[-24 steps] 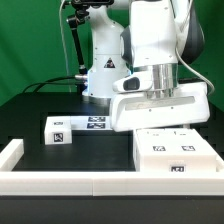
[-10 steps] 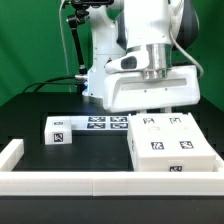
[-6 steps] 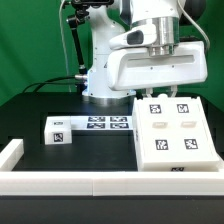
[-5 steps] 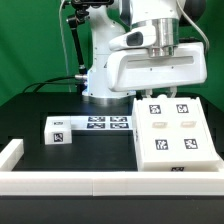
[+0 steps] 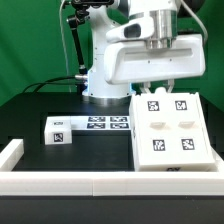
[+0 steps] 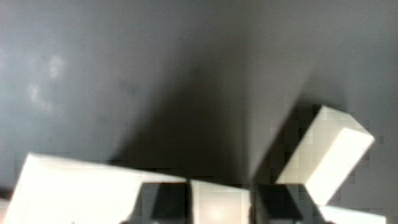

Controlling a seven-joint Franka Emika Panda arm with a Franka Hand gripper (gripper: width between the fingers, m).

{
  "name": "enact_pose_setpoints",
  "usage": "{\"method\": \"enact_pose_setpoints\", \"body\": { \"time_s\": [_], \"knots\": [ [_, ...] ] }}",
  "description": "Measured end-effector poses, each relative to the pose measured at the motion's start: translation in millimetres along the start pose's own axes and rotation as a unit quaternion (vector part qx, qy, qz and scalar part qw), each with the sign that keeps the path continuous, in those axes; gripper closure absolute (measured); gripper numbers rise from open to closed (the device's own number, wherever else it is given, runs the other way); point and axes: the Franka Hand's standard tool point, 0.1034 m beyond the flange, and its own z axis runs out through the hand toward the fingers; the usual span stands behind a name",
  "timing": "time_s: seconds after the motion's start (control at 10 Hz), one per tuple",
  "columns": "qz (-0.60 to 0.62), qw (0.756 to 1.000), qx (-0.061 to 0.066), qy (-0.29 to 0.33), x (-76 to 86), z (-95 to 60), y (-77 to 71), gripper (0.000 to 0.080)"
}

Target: Assemble cabinet

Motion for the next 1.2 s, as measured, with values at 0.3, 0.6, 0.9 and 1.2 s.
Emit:
{"method": "enact_pose_setpoints", "body": {
  "time_s": [0.3, 0.6, 0.9, 1.2],
  "knots": [
    [-0.001, 1.000, 0.003, -0.005, 11.0, -11.2, 0.9, 0.0664],
    [-0.001, 1.000, 0.003, -0.005, 8.7, -8.0, 0.7, 0.0681],
    [0.001, 1.000, 0.009, -0.019, 24.7, -21.9, 0.7, 0.0701],
    [0.000, 1.000, 0.012, -0.021, 33.7, -28.1, 1.8, 0.0727]
  ]
}}
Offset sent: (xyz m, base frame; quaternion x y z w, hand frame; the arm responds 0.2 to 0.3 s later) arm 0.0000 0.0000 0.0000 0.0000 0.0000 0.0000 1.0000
